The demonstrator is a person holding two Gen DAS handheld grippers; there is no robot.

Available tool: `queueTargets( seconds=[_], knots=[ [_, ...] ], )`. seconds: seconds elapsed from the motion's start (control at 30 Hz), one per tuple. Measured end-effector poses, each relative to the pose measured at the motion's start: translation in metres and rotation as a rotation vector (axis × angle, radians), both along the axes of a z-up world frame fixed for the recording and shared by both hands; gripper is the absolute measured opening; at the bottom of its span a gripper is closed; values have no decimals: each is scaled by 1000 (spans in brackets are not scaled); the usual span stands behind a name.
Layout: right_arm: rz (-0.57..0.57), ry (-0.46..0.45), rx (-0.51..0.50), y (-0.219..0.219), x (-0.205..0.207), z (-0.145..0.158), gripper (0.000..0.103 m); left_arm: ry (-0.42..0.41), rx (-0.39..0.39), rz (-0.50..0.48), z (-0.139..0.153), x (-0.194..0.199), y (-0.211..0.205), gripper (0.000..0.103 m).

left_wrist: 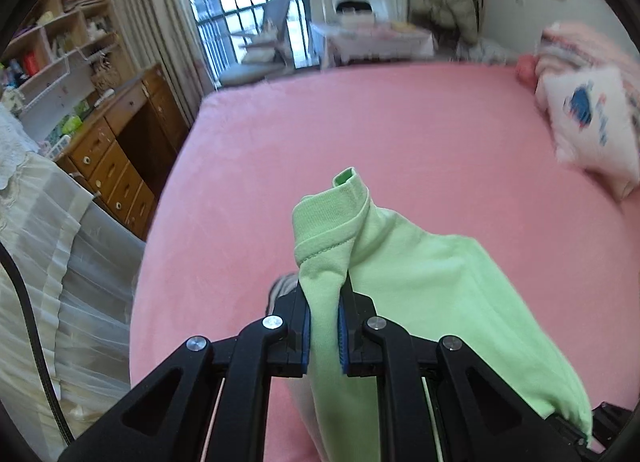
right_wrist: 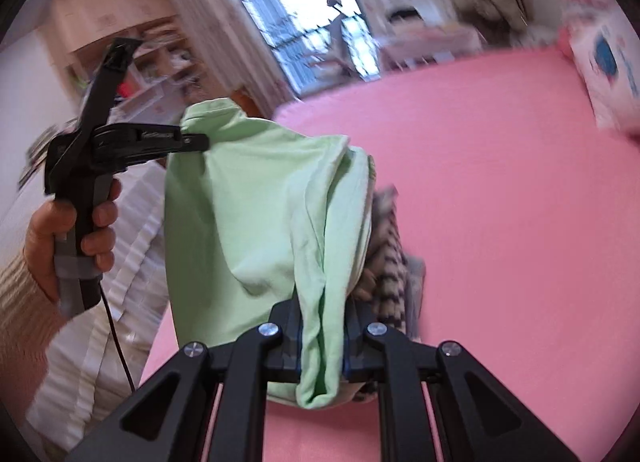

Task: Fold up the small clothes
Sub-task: 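Carry the folded shirt with both tools onto the stack of clothes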

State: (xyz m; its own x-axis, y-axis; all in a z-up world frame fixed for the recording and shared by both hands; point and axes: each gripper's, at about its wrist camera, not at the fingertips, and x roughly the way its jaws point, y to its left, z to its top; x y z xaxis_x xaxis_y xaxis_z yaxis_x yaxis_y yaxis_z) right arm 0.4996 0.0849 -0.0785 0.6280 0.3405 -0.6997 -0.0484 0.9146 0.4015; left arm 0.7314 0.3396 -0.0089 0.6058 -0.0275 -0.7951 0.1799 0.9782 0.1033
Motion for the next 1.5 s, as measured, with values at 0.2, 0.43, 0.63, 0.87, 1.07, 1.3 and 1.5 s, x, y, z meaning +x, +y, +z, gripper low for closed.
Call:
queueTargets(
  seconds=[0.2,0.43,0.63,0.87,1.07,1.3,1.5],
  knots=[
    [-14,100,-10,-5,2,-25,29,57,91,17,-67,22,-2,31],
    [19,115,-107,-9,-9,-14,47,13,67,99,-65,-12,32,60],
    [-3,-33,-250,-4,-19,28,47,7,25,179,-45,-79,36,62],
    [88,-244,-318,20,-28,50,46,-34,-111,297,-37,-158,34,67],
    [138,-121,-350,20,-8,-6,33,31,-173,320,-92,-190,13,67],
    [162,-63,-219,-17,-15,-35,29,33,-338,462,-137,-210,37,80],
    [191,-101,-156,-37,-50,-19,32,-36,-332,545,-112,-245,22,79]
  ],
)
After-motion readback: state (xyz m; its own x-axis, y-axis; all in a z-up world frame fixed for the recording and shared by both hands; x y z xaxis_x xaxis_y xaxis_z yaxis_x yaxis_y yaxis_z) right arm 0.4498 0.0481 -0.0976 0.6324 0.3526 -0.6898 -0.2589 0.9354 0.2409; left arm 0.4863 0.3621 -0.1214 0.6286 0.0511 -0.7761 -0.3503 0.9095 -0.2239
